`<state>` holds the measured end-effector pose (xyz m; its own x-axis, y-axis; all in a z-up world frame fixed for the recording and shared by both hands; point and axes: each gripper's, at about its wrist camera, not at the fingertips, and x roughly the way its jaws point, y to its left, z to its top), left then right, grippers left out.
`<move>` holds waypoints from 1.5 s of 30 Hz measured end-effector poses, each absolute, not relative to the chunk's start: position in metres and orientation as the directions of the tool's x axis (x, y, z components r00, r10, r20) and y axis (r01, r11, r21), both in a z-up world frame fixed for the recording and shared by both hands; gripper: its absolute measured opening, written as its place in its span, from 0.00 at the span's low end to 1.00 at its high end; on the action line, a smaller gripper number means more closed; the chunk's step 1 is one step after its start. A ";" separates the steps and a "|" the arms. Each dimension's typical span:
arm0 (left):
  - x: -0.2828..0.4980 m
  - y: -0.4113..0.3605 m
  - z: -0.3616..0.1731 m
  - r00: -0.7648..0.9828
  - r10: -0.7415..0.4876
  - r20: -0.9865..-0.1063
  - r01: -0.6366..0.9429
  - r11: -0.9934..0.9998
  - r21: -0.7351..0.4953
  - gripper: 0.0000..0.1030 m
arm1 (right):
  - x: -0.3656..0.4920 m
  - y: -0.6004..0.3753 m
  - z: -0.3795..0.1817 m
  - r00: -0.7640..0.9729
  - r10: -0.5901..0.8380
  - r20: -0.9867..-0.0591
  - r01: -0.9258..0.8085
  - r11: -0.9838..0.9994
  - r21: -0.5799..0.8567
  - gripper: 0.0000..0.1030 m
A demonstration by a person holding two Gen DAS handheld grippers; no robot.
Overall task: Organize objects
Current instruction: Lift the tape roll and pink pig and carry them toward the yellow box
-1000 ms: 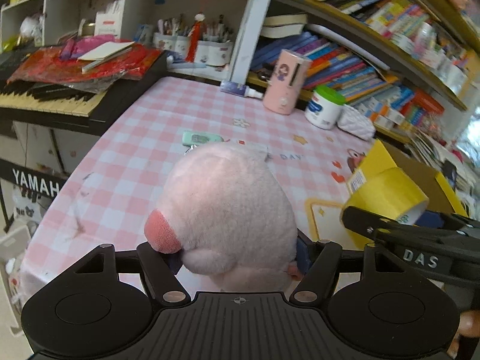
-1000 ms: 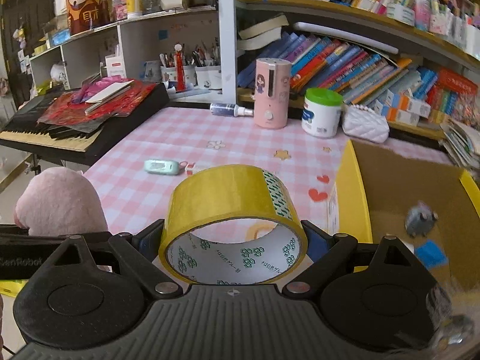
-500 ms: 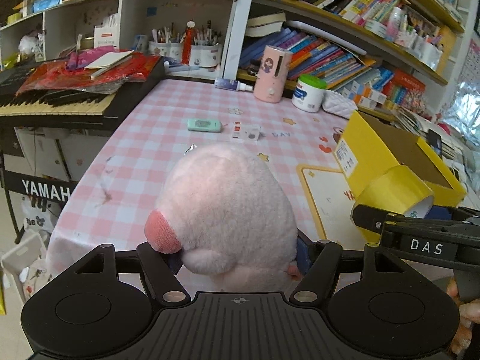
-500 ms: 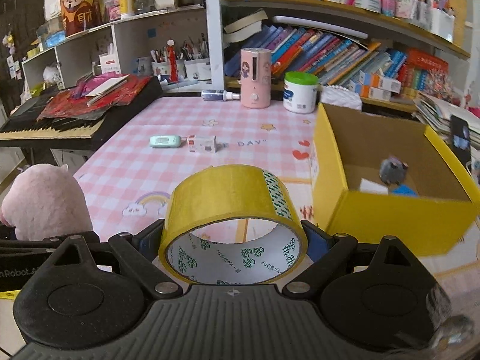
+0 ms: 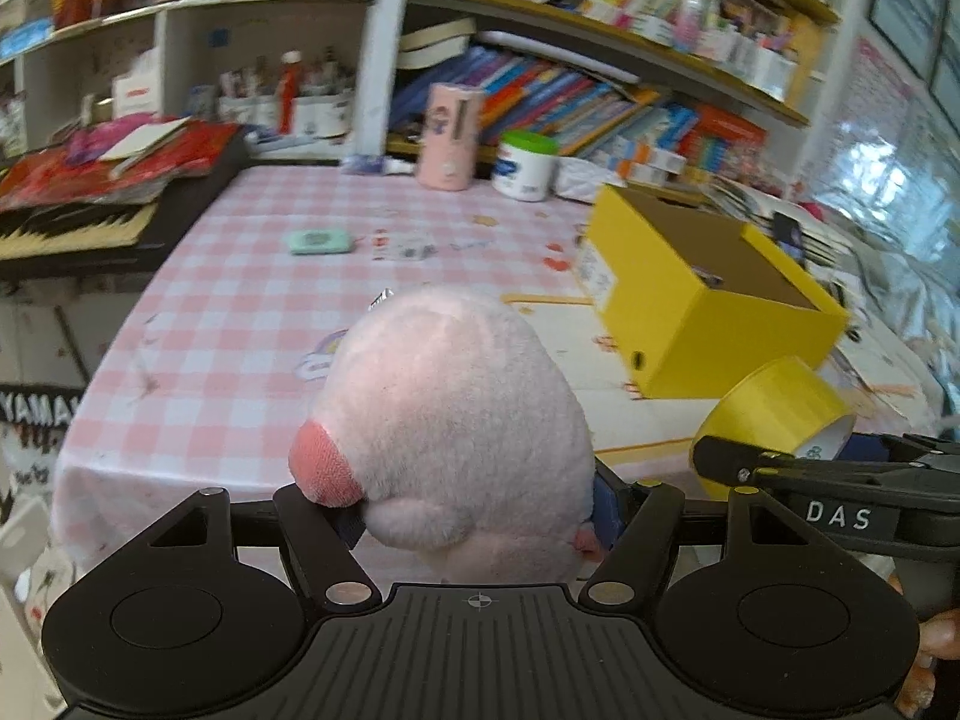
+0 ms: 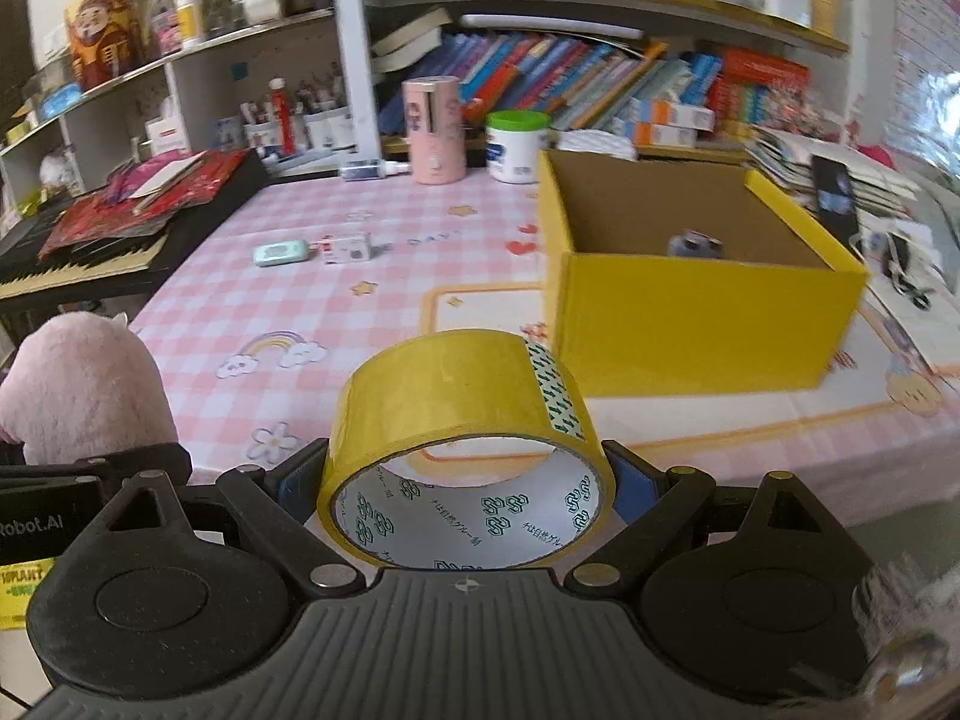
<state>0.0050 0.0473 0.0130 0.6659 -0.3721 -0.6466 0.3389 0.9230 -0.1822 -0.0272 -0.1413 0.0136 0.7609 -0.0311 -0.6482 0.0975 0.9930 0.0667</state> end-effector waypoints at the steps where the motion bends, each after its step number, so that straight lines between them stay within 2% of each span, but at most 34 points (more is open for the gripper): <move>1: 0.004 0.043 0.013 0.660 -0.381 -0.647 0.353 0.918 -0.181 0.67 | -0.030 -0.144 0.013 0.759 -0.038 -0.650 0.109 0.992 0.068 0.89; 12: 0.000 -0.001 0.007 0.584 -0.464 -0.666 0.488 0.856 -0.169 0.67 | -0.062 -0.180 0.006 0.726 -0.130 -0.675 0.250 0.965 0.083 0.89; 28: 0.011 -0.068 0.007 0.518 -0.534 -0.668 0.593 0.787 -0.169 0.67 | -0.075 -0.241 0.002 0.683 -0.217 -0.697 0.394 0.914 0.100 0.89; 40: 0.027 -0.106 0.013 0.530 -0.540 -0.654 0.606 0.780 -0.153 0.67 | -0.050 -0.281 0.007 0.683 -0.210 -0.700 0.385 0.917 0.100 0.89; 45: 0.033 -0.118 0.023 0.586 -0.538 -0.606 0.594 0.794 -0.131 0.67 | -0.036 -0.295 0.013 0.700 -0.191 -0.688 0.351 0.931 0.098 0.89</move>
